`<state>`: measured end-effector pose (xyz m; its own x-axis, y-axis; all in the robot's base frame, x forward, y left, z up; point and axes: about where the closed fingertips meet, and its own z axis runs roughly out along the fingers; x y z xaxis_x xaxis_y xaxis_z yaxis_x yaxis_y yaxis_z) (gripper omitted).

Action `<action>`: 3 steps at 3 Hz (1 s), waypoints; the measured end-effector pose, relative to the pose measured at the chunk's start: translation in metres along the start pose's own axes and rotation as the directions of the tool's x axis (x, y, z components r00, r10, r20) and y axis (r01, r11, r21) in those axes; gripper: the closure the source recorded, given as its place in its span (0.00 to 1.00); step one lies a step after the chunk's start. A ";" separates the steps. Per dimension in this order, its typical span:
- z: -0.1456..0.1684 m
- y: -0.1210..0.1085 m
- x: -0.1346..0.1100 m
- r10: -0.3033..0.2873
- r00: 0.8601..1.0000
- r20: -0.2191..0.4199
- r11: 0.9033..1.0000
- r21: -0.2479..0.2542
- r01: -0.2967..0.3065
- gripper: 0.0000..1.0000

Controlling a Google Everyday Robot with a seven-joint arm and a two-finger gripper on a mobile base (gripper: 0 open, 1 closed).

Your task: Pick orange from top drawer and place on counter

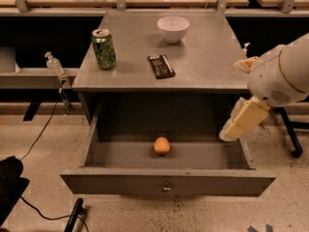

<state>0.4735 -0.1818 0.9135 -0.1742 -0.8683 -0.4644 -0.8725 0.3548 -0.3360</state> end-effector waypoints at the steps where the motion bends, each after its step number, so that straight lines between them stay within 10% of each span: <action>1: -0.001 -0.002 -0.001 -0.002 1.000 0.001 1.000 0.007 0.002 0.00; 3: 0.046 0.002 0.002 -0.023 0.998 0.066 0.999 -0.024 0.025 0.00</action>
Offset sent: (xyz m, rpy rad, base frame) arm 0.0173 0.0116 -0.0106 -0.0200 -0.0249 0.0385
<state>0.4921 -0.1665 0.8746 -0.1234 -0.8516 -0.5094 -0.8872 0.3247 -0.3279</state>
